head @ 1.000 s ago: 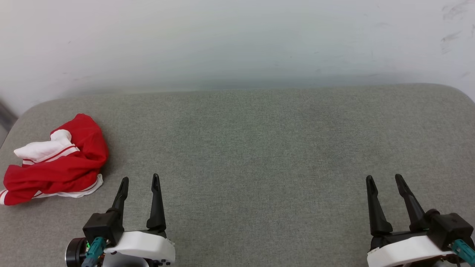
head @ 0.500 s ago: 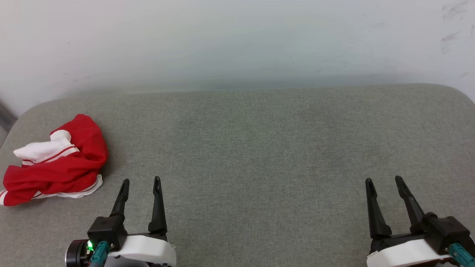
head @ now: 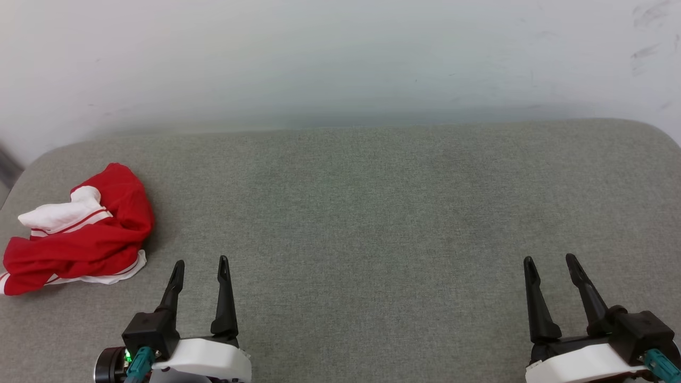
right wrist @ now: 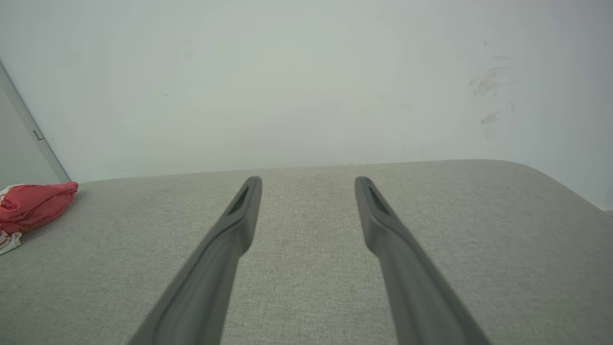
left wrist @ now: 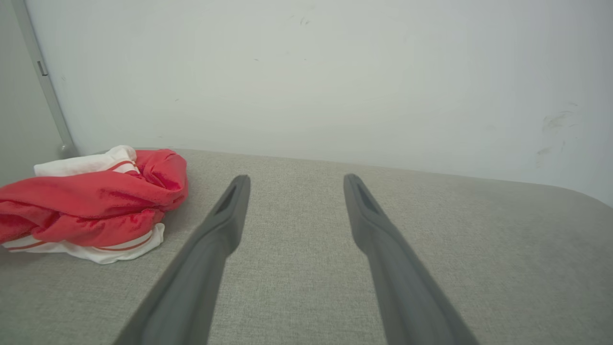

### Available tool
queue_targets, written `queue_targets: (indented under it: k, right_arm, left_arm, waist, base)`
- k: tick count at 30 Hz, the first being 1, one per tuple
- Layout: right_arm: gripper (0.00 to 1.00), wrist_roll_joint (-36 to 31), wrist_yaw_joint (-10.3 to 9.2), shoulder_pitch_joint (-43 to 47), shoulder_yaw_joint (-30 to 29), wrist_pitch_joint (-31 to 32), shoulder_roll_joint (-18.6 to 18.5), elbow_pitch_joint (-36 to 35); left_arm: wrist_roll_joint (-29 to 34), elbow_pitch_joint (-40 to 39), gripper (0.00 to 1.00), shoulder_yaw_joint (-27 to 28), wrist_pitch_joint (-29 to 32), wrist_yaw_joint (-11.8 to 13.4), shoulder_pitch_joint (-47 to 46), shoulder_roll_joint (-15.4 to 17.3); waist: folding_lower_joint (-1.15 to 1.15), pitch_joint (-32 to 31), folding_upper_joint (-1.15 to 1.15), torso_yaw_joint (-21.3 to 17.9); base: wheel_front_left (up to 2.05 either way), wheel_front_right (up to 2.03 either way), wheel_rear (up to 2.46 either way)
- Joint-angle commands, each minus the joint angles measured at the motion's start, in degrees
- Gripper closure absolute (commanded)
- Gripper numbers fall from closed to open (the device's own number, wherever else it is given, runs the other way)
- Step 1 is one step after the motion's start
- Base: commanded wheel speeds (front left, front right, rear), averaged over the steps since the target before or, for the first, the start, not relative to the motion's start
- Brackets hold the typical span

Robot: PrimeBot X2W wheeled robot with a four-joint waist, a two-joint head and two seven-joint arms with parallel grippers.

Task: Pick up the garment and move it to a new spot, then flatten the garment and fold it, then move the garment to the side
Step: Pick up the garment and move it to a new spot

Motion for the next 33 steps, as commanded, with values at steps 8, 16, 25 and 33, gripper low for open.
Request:
queue_targets:
  k: [8, 16, 25, 33]
  right_arm:
    - [0.0, 0.07, -0.02, 0.64, -0.11, -0.22, 0.16, -0.17]
    - [0.0, -0.95, -0.02, 0.69, 0.22, -0.19, 0.16, -0.79]
    - [0.0, -1.66, -0.02, 0.51, 0.5, -0.19, 0.16, -1.26]
    - [0.0, -2.43, -0.02, 0.13, 1.13, -0.19, 0.15, -1.66]
  left_arm:
    - [-0.14, 0.19, 0.0, 0.52, -0.16, -0.28, -0.22, -0.03]
    - [0.22, 0.06, 0.0, 1.47, -0.16, -0.24, -0.65, -0.02]
    - [-0.46, 0.18, 0.0, 1.83, -0.16, -0.27, -1.11, -0.04]
    - [-0.9, 0.06, 0.0, 2.74, -0.16, -0.12, -1.37, -0.04]
  waist:
    - [0.0, 0.12, 0.0, 0.57]
    - [0.0, 0.31, 0.0, 4.5]
    - [0.0, 0.98, 0.0, 11.82]
    - [0.0, 1.53, 0.0, 18.59]
  base:
    - [0.0, 0.0, 0.0]
    - [0.0, 0.0, 0.0]
    - [0.0, 0.0, 0.0]
    - [0.0, 0.0, 0.0]
